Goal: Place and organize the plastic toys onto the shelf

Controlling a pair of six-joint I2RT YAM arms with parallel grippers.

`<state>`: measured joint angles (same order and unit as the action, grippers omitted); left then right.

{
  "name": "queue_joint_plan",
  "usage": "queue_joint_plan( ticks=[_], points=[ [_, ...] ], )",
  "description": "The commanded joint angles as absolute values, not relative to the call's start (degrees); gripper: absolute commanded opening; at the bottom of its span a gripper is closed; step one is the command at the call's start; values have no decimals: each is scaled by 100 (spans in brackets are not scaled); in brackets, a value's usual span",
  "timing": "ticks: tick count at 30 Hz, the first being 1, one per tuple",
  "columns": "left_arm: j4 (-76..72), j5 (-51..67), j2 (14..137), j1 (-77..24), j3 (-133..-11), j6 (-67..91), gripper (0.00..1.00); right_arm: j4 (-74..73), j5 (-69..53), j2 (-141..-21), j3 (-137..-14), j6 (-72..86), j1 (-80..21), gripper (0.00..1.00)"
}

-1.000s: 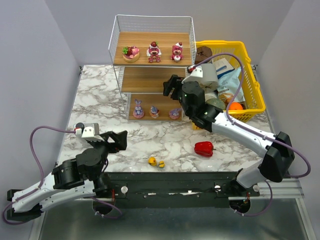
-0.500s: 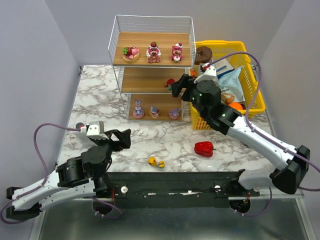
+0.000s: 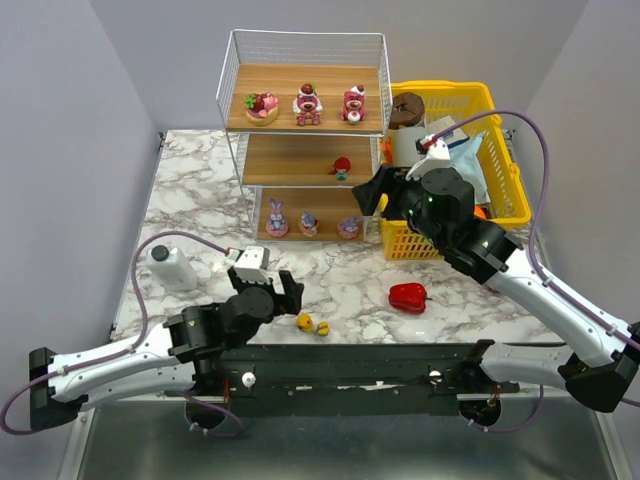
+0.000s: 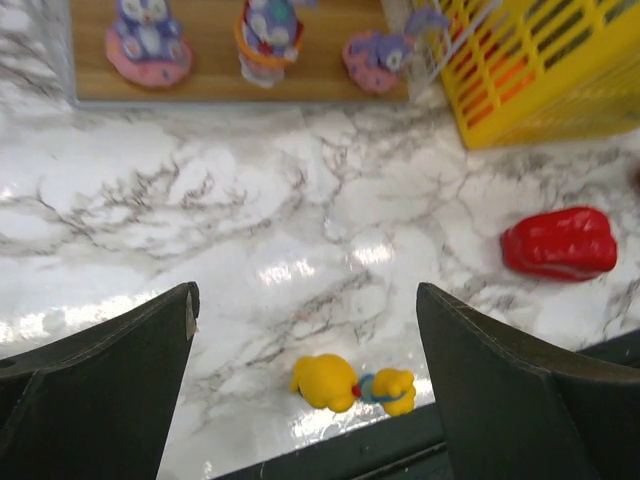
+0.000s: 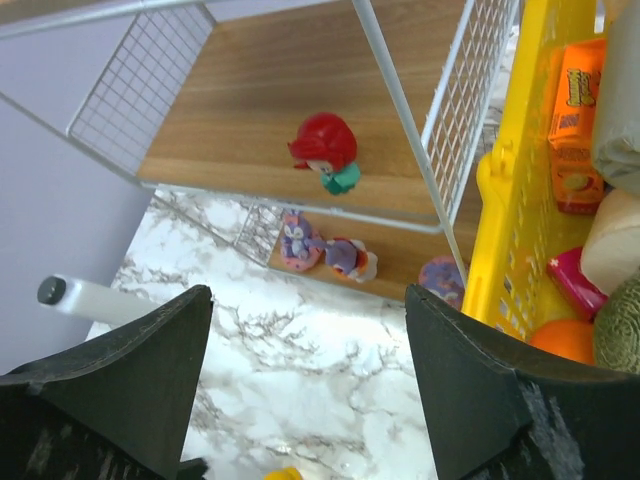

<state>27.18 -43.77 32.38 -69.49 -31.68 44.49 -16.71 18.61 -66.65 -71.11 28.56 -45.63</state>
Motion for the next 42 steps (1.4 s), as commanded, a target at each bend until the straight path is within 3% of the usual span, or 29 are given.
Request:
queue_joint_plan(
  ticks=[1,18,42],
  points=[
    [2006,-3386,3752,-6961,-2716,5036,95,-2547,1696,-6372,-7304,2865,-4518,86],
    [1240,-2698,3981,-6961,-1609,5493,79,-3094,1925,-5933,-7093,3111,-4518,86],
    [888,-2531,4342,-6970,-1450,5396,70,-3217,1907,-6064,-7181,3111,-4518,86]
  ],
)
